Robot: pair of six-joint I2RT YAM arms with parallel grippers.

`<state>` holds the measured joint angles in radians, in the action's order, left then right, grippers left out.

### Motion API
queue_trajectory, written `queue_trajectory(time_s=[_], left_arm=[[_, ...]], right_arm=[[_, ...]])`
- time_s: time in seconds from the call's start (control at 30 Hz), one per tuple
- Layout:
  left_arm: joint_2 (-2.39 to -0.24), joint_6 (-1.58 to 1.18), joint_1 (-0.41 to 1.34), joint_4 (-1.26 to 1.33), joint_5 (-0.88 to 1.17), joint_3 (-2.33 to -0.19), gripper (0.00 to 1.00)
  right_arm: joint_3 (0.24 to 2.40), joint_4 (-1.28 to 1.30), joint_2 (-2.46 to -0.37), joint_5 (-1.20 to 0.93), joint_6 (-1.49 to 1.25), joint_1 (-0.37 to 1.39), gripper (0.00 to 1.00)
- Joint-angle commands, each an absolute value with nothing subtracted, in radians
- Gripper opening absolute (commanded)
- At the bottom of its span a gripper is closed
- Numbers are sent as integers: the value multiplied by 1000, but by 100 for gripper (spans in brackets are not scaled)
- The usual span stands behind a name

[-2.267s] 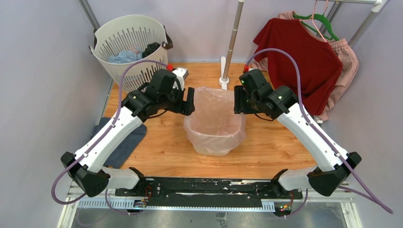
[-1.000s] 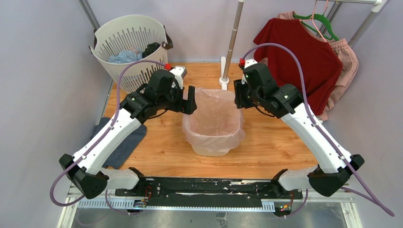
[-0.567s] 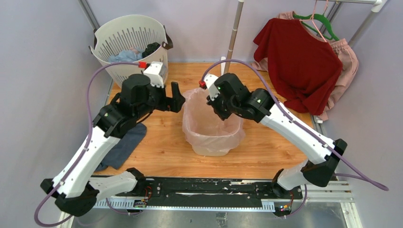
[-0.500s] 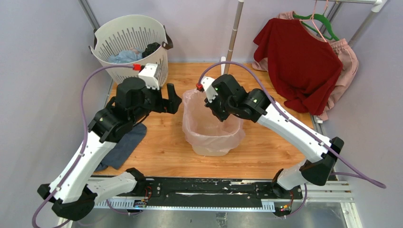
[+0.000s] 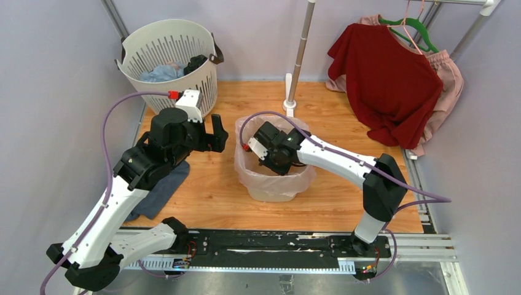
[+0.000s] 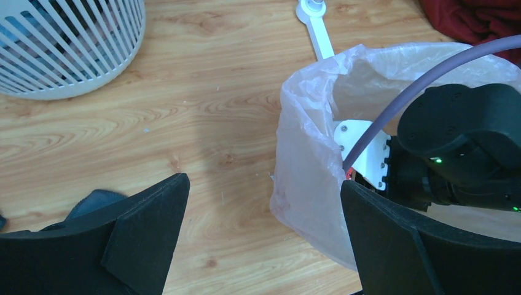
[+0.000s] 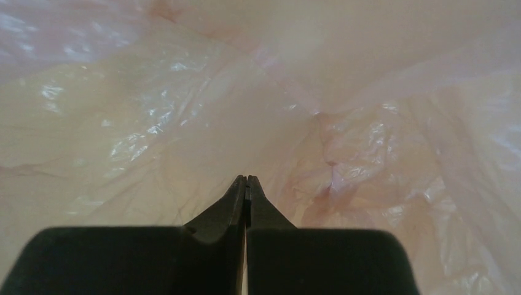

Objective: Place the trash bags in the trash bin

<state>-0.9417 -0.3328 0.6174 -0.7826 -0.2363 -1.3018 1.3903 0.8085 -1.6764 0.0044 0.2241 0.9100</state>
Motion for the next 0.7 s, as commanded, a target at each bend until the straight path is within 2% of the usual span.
queue_trajectory(time_s=[0.0,0.67], left_arm=[[-940,-331,608,-778,-249,-1293,100],[-940,-333,603,-753,-219,-1239,100]], right_arm=[[1361,799,-1690,42,257,927,0],[1248,750,-1787,-25,172,915,0]])
